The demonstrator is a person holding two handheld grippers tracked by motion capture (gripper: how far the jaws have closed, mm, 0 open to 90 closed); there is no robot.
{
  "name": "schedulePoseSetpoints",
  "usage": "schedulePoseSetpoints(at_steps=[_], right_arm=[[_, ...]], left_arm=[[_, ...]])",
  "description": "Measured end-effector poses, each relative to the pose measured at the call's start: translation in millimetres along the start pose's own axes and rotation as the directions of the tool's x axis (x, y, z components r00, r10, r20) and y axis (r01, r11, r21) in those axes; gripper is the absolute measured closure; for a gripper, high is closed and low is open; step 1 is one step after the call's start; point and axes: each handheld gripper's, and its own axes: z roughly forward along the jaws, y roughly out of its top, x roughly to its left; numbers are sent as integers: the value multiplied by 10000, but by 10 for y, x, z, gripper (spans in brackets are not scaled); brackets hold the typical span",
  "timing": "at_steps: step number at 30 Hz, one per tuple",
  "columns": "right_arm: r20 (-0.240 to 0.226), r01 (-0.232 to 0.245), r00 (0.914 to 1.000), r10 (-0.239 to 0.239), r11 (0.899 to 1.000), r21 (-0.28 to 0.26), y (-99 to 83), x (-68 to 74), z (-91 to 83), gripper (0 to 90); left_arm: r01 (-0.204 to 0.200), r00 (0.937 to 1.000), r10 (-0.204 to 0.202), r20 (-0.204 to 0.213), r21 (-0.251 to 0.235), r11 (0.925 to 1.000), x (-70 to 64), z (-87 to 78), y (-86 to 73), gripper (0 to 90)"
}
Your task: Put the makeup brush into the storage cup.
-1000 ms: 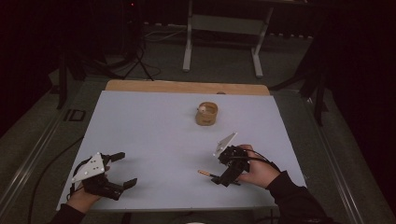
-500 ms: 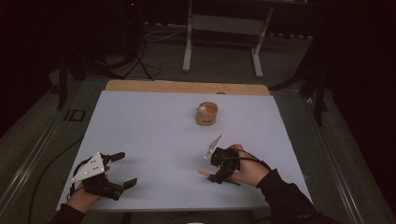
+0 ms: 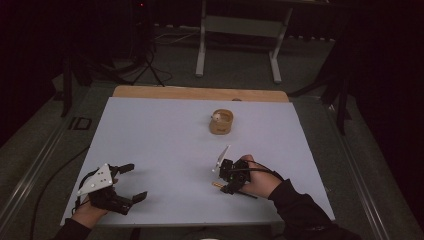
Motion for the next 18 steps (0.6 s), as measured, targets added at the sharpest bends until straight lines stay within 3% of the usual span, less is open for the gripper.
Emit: schedulePoseSetpoints(at_steps=[6, 18], right_arm=[[-89, -68, 9999, 70, 9999, 141, 39, -23, 79, 628], [346, -51, 9994, 37, 9992, 406, 137, -28, 238, 729]], left_arm=[[24, 10000, -24, 8, -32, 10000, 1, -1, 0, 5], [106, 9999, -106, 28, -72, 9999, 12, -5, -6, 5]])
